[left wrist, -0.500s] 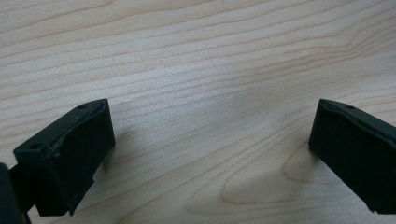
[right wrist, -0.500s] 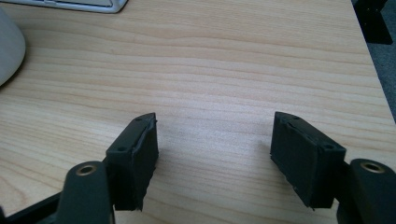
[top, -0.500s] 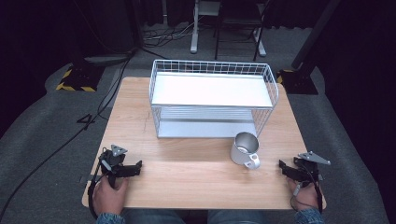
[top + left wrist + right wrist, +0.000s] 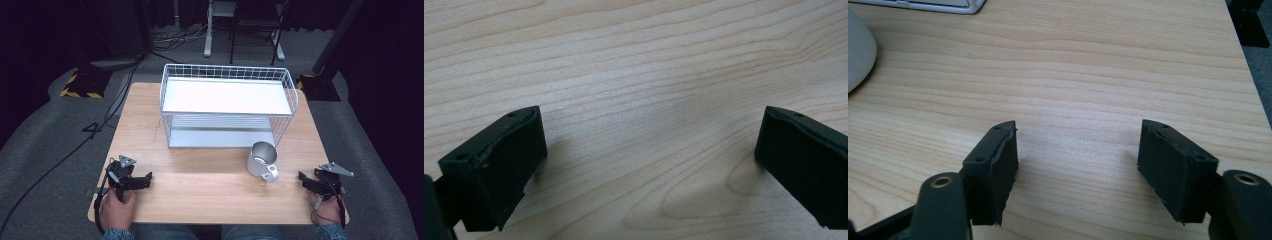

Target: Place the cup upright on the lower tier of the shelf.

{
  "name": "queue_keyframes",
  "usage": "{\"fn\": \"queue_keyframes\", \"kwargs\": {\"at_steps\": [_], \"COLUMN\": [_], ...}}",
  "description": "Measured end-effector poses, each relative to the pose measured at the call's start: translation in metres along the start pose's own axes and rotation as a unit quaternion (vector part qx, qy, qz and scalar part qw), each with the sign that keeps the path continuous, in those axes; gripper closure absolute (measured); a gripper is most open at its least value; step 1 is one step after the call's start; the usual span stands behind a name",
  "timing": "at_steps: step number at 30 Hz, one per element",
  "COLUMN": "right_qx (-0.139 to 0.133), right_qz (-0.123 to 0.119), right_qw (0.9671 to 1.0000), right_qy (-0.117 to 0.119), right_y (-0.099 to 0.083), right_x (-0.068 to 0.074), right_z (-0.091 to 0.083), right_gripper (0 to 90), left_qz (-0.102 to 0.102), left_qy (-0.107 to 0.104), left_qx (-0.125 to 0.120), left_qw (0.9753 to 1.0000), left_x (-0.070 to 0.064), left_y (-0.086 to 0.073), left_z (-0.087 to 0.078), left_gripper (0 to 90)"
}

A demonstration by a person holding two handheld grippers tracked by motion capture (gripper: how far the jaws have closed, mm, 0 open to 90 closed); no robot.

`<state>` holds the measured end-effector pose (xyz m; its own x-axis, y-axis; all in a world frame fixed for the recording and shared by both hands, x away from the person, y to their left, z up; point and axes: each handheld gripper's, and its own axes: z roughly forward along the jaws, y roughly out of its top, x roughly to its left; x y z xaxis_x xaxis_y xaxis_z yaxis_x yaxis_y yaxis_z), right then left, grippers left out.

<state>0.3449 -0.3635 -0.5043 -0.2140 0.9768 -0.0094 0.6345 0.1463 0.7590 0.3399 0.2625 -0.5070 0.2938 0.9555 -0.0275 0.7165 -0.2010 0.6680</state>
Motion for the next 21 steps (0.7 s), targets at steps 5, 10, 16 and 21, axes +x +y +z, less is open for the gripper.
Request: {"fn": "queue_keyframes", "kwargs": {"at_steps": [5, 10, 16, 21], "right_qx": [0.0, -0.001, 0.013, -0.002], "right_qz": [0.0, 0.002, 0.004, 0.001], "right_qw": [1.0, 1.0, 0.9999, 0.9993], "right_qy": [0.0, 0.0, 0.008, 0.037], "right_y": [0.0, 0.0, 0.004, 0.012], "right_x": [0.0, 0.0, 0.001, 0.008], "right_z": [0.0, 0.0, -0.001, -0.018], "right_gripper": [32.6, 32.5, 36.9, 40.7], "left_qz": [0.0, 0.0, 0.0, 0.0], "left_qy": [0.0, 0.0, 0.0, 0.0], "left_qx": [0.0, 0.0, 0.0, 0.0], "left_qw": [1.0, 1.0, 1.0, 1.0], "left_x": [0.0, 0.0, 0.0, 0.0], "left_y": [0.0, 0.0, 0.0, 0.0], "left_z": [0.0, 0.0, 0.0, 0.0], "left_gripper": [0.5, 0.6, 0.5, 0.5]}}
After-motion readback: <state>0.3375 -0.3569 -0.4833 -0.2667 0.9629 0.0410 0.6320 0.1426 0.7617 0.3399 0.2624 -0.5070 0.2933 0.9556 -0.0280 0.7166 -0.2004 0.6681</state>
